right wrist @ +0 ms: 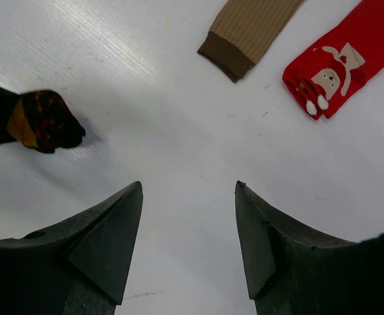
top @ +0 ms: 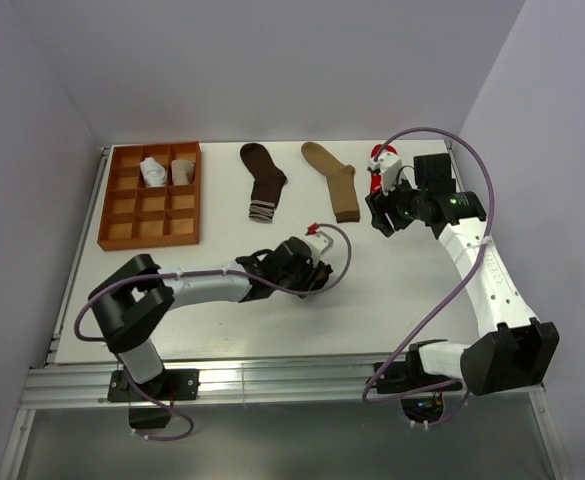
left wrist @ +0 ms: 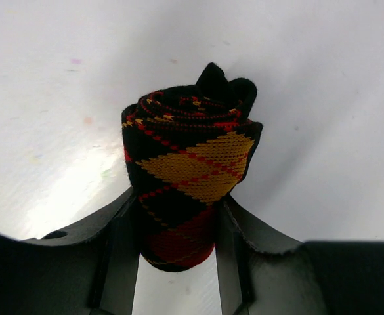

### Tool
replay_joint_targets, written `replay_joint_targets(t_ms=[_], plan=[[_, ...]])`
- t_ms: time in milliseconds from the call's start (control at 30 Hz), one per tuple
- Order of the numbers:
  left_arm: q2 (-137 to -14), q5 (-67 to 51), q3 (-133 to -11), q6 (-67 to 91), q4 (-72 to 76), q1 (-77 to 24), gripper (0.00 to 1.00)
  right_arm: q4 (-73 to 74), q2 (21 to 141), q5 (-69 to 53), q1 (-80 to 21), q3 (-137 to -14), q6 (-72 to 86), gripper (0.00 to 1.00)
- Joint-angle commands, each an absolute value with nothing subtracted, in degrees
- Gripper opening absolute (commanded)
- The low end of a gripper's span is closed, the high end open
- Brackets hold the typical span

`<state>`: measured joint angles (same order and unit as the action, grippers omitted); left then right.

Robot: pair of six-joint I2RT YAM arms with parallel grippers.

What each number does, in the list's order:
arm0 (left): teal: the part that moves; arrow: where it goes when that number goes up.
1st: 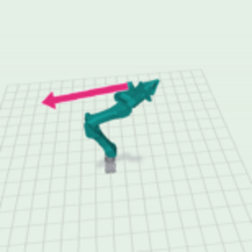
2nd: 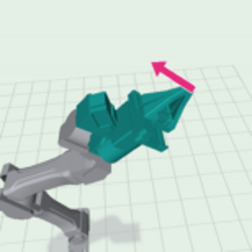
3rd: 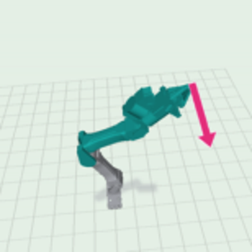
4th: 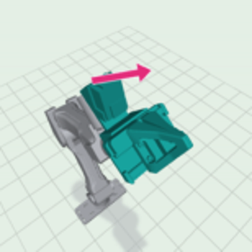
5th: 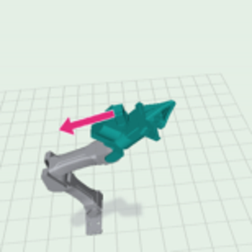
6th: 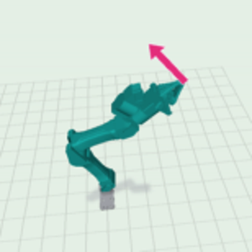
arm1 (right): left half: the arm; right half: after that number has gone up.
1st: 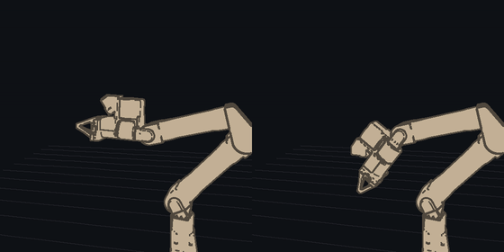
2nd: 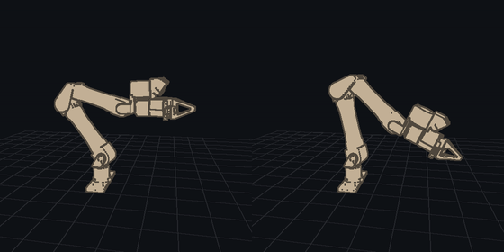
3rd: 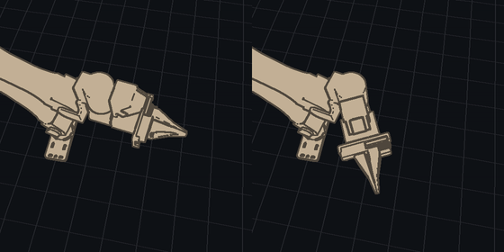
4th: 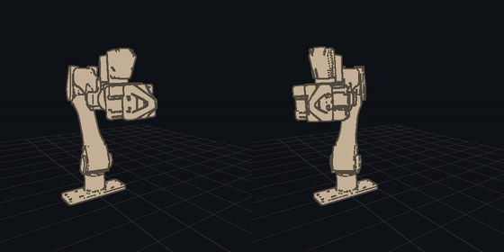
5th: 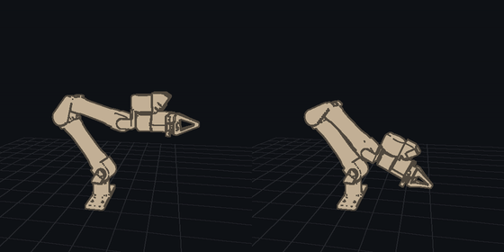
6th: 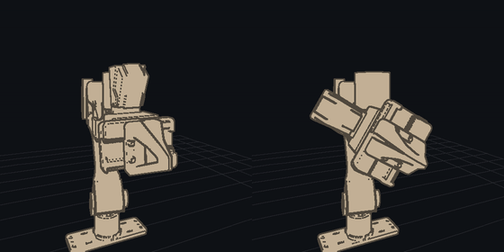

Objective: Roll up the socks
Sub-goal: Pick up the sock at the center of the board, then place the sock in the storage box.

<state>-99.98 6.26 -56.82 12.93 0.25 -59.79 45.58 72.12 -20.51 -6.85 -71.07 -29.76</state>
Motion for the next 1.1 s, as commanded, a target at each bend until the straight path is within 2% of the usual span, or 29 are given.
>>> replay_joint_targets(t_ms=[0, 233, 367, 533, 733, 1067], plan=[[-91.9, 8.5, -56.8, 16.7, 0.7, -56.8, 0.00, 43.0, 69.6, -19.0, -6.4, -70.8, -28.7, 0.66], [-80.1, 21.2, -54.4, 22.3, -2.6, -46.1, 0.00, 42.0, 69.2, -17.7, -6.3, -70.5, -27.7, 0.66], [-75.1, 36.6, -55.1, 26.4, -7.3, -38.1, 0.00, 41.7, 70.0, -18.6, -6.3, -71.8, -27.1, 0.66], [-75.9, 45.8, -60.5, 30.0, -12.1, -25.1, 0.00, 42.1, 74.0, -17.9, -6.4, -75.1, -27.2, 0.66], [-85.5, 50.2, -68.9, 32.8, -14.8, -10.5, 0.00, 42.4, 79.6, -19.2, -6.5, -78.5, -27.6, 0.66], [-111.2, 50.8, -92.1, 18.8, -11.0, -1.2, 0.00, 41.4, 85.9, -21.2, -6.9, -80.4, -28.4, 0.66]])
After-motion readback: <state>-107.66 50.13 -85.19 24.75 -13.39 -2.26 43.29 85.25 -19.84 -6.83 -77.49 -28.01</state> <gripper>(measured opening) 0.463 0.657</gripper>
